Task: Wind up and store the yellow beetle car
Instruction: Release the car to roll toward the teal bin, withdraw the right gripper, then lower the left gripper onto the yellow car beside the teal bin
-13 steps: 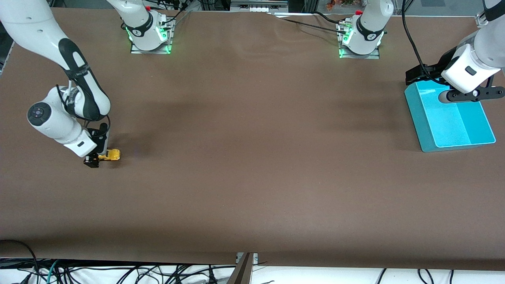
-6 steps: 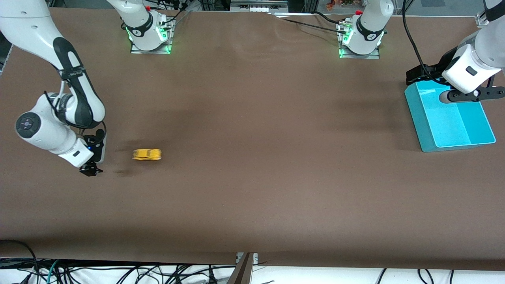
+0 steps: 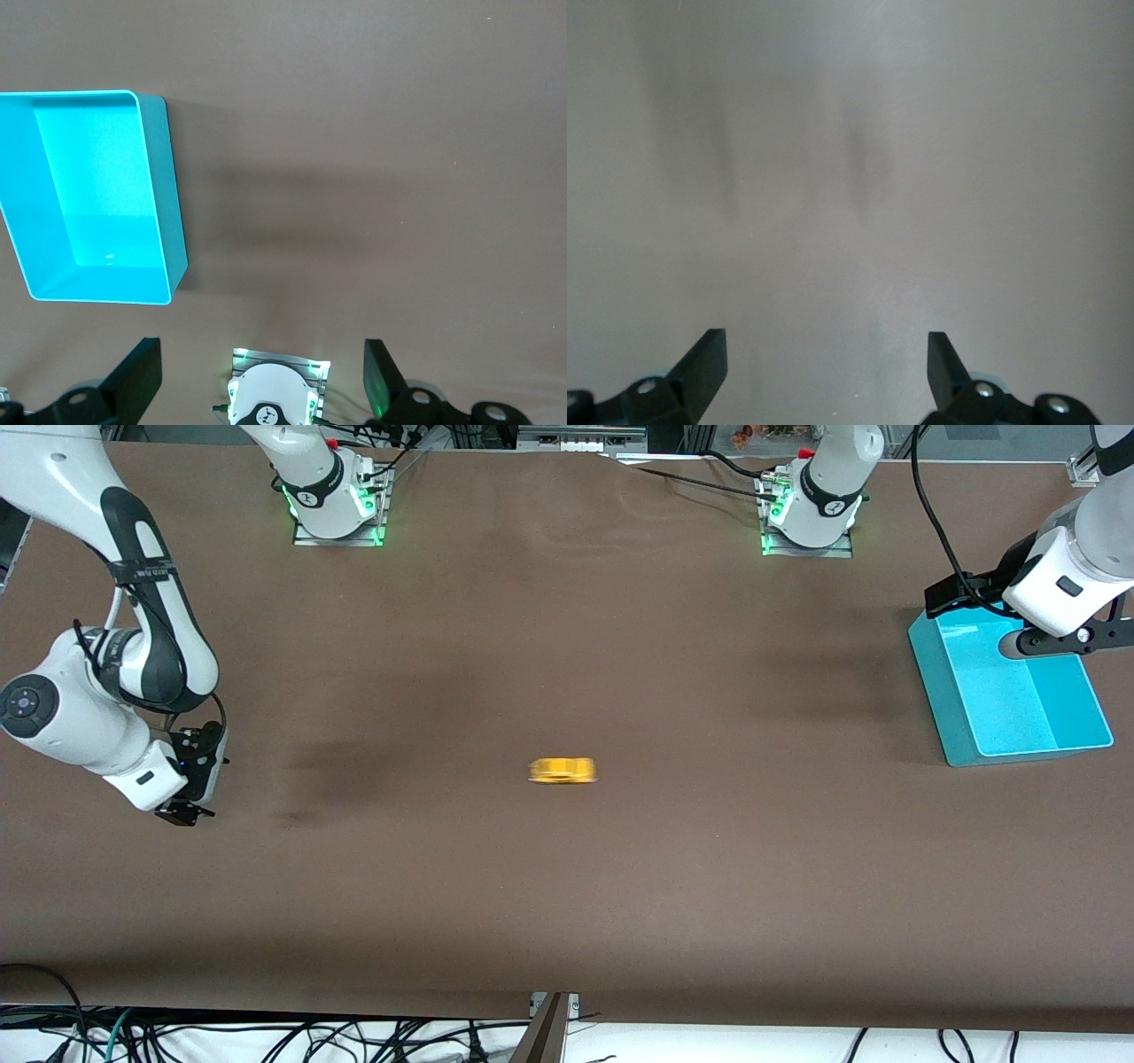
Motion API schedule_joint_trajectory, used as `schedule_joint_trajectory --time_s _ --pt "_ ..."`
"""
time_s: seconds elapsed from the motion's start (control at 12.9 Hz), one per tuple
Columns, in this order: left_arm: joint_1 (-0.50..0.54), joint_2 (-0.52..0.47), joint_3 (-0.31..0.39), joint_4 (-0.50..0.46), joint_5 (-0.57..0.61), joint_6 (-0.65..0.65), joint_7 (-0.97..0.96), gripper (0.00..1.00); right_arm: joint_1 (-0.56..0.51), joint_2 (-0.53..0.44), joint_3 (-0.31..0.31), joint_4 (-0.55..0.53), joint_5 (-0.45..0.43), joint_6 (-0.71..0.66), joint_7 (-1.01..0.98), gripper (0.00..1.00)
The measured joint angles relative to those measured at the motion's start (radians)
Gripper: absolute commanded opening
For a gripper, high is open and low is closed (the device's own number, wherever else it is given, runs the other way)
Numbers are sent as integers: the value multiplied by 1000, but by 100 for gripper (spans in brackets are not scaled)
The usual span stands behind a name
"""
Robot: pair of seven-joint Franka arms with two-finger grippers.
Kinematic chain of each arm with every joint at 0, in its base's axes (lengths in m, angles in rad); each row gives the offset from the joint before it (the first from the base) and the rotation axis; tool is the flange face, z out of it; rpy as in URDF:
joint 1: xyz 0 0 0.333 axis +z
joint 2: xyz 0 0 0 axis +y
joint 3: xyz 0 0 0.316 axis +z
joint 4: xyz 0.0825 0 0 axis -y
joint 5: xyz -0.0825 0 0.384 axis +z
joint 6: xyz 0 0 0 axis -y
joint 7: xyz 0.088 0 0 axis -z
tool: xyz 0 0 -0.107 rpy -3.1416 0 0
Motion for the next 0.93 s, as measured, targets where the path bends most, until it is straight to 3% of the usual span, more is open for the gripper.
schedule_joint_trajectory --time_s 0.31,0.62,0.93 --pt "20 3 8 0 2 2 0 100 8 -124 47 118 0 -342 418 100" --pt "33 16 7 -4 2 5 2 100 13 -149 78 331 1 -680 833 100" --pt "33 56 4 -12 2 18 2 100 13 -149 111 395 1 -757 1167 100"
